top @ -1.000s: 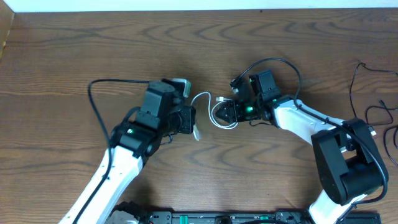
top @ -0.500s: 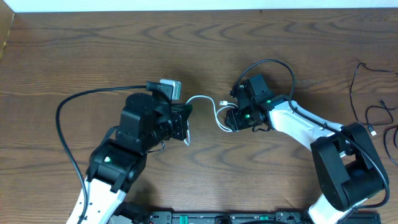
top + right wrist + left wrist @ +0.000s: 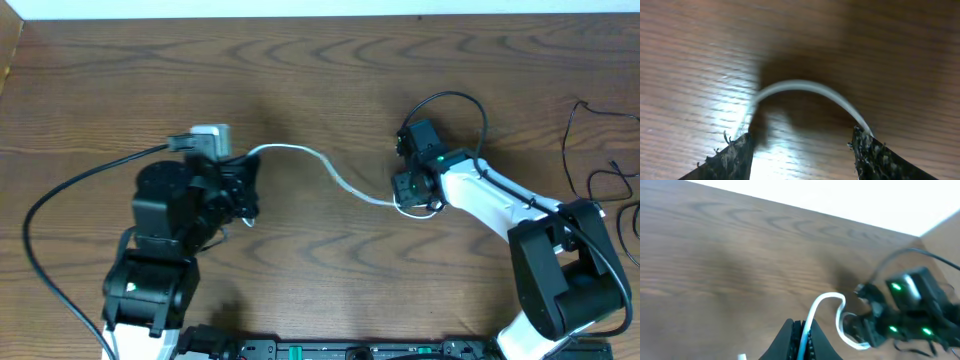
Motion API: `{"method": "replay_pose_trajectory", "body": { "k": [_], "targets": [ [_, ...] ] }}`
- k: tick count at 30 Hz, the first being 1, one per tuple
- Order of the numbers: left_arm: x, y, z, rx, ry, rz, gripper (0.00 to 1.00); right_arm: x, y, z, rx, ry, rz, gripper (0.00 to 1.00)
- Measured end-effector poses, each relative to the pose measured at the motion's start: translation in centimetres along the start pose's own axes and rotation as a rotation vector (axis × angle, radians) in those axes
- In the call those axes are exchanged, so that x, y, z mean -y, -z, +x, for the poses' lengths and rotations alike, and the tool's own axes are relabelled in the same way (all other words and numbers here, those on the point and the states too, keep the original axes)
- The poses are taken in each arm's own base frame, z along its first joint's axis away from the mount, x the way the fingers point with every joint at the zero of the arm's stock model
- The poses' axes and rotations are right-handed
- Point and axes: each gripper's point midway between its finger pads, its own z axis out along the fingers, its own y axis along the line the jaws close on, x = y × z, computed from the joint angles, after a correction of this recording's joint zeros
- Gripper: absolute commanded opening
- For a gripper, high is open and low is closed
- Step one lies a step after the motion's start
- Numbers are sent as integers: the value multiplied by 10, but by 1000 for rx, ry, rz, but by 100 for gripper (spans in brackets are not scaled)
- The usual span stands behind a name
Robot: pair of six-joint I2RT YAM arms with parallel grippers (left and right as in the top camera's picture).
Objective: Untangle cables
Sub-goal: 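Pull the grippers apart to stretch the white cable straight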
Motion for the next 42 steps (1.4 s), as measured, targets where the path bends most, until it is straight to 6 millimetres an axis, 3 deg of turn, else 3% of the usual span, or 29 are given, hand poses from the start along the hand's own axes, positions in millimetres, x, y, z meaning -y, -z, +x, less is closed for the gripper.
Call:
{"method": "replay_pose_trajectory", "body": {
  "k": [17, 29, 35, 42],
  "targets": [
    [-89, 26, -27, 113, 183, -217, 8, 48, 0, 5, -40, -130, 38, 62],
    [-138, -3, -6, -16, 336, -256, 7, 80, 1, 12, -66, -221, 58, 64],
    [-137, -25, 9, -108, 394, -170, 7, 86, 1, 13, -67, -243, 56, 70],
    [-100, -54, 34, -259, 415, 13, 7, 73, 1, 5, -41, -197, -25, 72]
  ]
}}
